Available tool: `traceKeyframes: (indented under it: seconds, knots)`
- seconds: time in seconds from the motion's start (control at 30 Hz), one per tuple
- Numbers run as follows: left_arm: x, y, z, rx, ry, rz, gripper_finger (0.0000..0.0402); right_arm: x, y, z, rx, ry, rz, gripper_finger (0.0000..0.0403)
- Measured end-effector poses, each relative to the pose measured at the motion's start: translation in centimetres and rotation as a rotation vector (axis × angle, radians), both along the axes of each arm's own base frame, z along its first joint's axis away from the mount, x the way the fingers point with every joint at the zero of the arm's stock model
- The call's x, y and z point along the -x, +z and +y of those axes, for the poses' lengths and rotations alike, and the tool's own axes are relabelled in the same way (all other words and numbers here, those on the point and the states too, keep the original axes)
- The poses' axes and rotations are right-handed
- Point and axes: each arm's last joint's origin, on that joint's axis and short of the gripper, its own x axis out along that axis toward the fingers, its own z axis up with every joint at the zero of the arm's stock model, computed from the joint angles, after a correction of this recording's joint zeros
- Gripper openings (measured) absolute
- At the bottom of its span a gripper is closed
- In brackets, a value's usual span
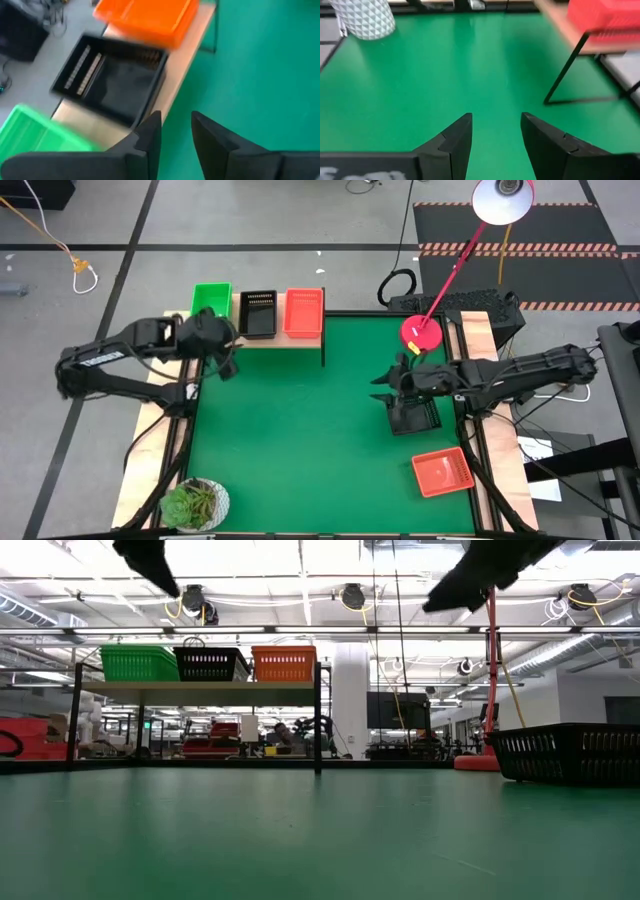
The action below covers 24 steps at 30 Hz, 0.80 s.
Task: Stack baskets on shelf by color
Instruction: Stack the black basket on top of the other black baskets on the shelf
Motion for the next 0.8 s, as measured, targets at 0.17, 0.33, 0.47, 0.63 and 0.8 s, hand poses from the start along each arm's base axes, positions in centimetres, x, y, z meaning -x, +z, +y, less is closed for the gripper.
traceKeyframes:
  seconds: [0.17,0.33,0.47,0.63,0.8]
  knots:
    - [-1.5,-1.5,-2.1,-0.05,-0.004,-0.08,0.0094,-0.5,-1.9,1.0,-0.058,-0.036,0.129,0.0164]
    - [-2.9,-4.9,-3.9,-0.053,-0.067,-0.121,0.0093,-0.3,-3.2,2.4,-0.142,-0.063,0.235,0.0165]
    - [-3.8,-7.1,-5.0,-0.05,-0.123,-0.171,0.0093,0.3,-3.7,3.4,-0.227,-0.114,0.295,0.0165]
    - [-4.2,-6.9,-5.6,-0.059,-0.179,-0.22,0.0093,1.4,-4.4,3.8,-0.37,-0.273,0.384,0.0165]
    - [-4.2,-6.3,-6.1,-0.067,-0.226,-0.237,0.0093,2.1,-4.7,4.2,-0.453,-0.415,0.401,0.0165]
